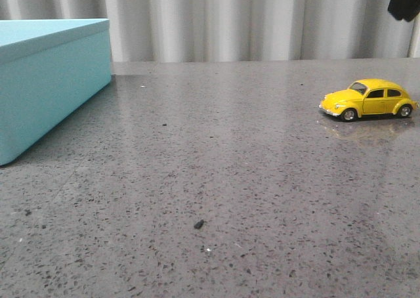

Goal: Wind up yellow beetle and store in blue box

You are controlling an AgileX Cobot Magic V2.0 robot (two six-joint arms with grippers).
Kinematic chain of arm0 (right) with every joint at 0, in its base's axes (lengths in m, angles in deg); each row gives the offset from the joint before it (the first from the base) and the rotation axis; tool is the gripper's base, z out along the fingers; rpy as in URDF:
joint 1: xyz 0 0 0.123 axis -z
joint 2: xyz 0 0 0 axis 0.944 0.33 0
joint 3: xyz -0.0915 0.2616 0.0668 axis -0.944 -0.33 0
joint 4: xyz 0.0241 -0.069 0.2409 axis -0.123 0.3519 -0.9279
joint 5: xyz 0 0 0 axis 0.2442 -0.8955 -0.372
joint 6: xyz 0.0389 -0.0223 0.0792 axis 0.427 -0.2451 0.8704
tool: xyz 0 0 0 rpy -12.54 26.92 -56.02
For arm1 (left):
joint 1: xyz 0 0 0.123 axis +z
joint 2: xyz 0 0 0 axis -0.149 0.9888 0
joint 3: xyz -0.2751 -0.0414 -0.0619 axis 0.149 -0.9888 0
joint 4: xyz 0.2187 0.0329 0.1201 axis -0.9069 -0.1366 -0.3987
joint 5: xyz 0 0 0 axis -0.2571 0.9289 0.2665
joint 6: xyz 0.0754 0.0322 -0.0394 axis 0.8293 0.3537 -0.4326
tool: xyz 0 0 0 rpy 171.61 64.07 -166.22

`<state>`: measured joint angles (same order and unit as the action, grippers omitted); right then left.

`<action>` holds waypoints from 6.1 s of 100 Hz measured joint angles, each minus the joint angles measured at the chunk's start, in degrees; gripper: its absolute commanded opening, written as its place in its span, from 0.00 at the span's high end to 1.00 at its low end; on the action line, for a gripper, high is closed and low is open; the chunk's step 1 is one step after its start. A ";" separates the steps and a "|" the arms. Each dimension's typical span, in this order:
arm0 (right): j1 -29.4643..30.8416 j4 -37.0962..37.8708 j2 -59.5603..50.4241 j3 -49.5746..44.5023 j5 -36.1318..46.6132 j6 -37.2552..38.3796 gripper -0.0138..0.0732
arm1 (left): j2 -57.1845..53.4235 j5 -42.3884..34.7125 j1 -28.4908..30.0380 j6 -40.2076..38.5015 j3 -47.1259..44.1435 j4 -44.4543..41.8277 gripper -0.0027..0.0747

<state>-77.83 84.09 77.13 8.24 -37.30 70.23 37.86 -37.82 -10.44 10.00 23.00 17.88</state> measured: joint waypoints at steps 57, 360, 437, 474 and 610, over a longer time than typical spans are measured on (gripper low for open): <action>0.00 -0.22 12.11 8.16 -5.70 0.46 0.91 | 0.00 0.15 0.00 0.00 0.00 0.04 0.99; 11.05 -0.95 9.49 20.28 -14.48 1.99 0.91 | 0.20 0.44 0.00 0.00 0.00 0.04 0.99; 9.94 -1.68 0.82 21.19 -16.16 1.99 0.91 | 0.20 0.44 0.00 0.00 0.00 0.04 0.99; 9.94 -1.68 0.82 21.19 -16.16 1.36 0.91 | 1.52 0.69 -0.57 0.00 1.45 2.24 0.99; 9.94 -3.40 -10.04 21.09 -16.60 -0.83 0.91 | 57.84 28.70 -25.69 45.99 50.14 5.80 0.33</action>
<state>-67.88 80.68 67.09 29.33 -53.90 69.40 95.70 -9.11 -36.13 55.98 73.14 23.68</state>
